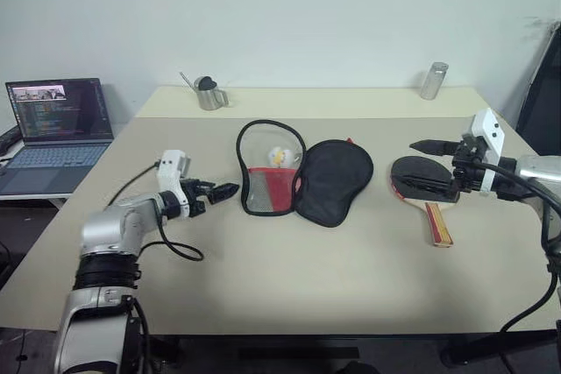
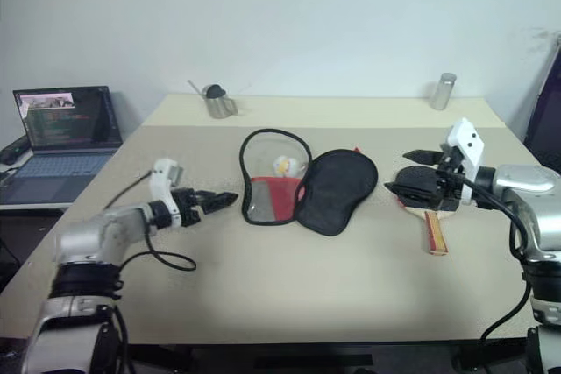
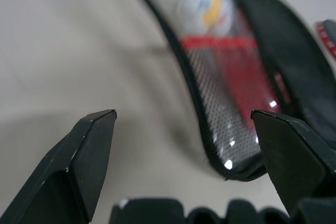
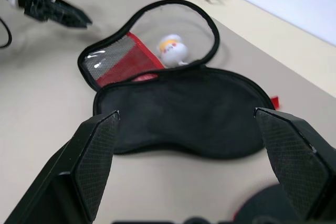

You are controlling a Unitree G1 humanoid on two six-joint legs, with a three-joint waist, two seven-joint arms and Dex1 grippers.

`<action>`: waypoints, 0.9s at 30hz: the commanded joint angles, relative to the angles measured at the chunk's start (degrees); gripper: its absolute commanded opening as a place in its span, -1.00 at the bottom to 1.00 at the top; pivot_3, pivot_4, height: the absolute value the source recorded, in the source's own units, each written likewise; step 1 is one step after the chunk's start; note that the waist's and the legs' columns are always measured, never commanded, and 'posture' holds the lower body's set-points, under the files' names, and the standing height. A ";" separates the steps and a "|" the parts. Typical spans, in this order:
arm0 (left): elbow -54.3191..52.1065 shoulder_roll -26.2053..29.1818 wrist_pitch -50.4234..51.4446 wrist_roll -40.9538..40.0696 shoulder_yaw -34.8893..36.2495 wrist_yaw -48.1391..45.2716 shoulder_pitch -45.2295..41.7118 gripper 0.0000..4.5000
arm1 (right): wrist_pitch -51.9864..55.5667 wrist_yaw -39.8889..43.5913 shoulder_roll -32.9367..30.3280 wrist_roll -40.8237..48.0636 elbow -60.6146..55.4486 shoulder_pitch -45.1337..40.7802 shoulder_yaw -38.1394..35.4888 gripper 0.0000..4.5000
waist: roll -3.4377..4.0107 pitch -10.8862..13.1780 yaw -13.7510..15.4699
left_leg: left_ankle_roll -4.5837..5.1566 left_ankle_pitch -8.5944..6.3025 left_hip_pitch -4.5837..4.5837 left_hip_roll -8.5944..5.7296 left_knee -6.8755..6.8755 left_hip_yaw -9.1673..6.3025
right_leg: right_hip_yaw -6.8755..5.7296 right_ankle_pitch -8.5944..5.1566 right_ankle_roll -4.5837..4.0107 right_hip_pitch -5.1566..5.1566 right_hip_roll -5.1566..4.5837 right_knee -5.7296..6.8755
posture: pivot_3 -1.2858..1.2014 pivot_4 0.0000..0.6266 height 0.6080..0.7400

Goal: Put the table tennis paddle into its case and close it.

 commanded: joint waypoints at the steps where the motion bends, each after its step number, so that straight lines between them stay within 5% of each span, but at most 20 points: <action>1: 1.66 -0.86 -1.03 1.26 -0.78 0.24 -2.91 0.99 | 0.33 -0.76 -1.66 1.42 -2.83 0.08 -2.55 1.00 | 0.00 0.00 -0.02 | 0.00 0.00 0.01 0.01 0.00 0.01 | 0.01 0.00 0.00 0.00 0.00 0.00 | 0.03 -0.52 1.00; 16: 8.16 -10.23 -1.67 3.43 -2.07 3.03 -9.84 0.99 | -0.15 -2.94 -2.17 1.92 -2.94 0.06 -2.72 1.00 | -0.03 0.00 0.15 | -0.01 0.01 0.01 -0.01 0.03 0.05 | 0.02 0.02 0.03 0.02 -0.02 0.00 | 0.03 -0.52 1.00; 19: 6.42 -10.31 -0.79 2.59 -1.35 3.28 -8.97 0.73 | -0.32 -3.12 -2.27 1.90 -2.75 -0.15 -2.76 1.00 | -0.03 0.00 0.16 | -0.01 0.01 0.01 -0.02 0.02 0.05 | 0.02 0.02 0.03 0.02 -0.02 0.00 | 0.03 -0.52 1.00; 27: 2.68 -12.12 -0.12 1.05 0.00 5.57 -7.64 -0.55 | -0.85 -3.58 -2.13 1.60 -2.29 -0.58 -2.54 1.00 | -0.04 0.00 0.30 | -0.01 0.01 0.01 -0.02 0.03 0.04 | 0.02 0.02 0.03 0.02 -0.02 0.00 | 0.03 -0.52 1.00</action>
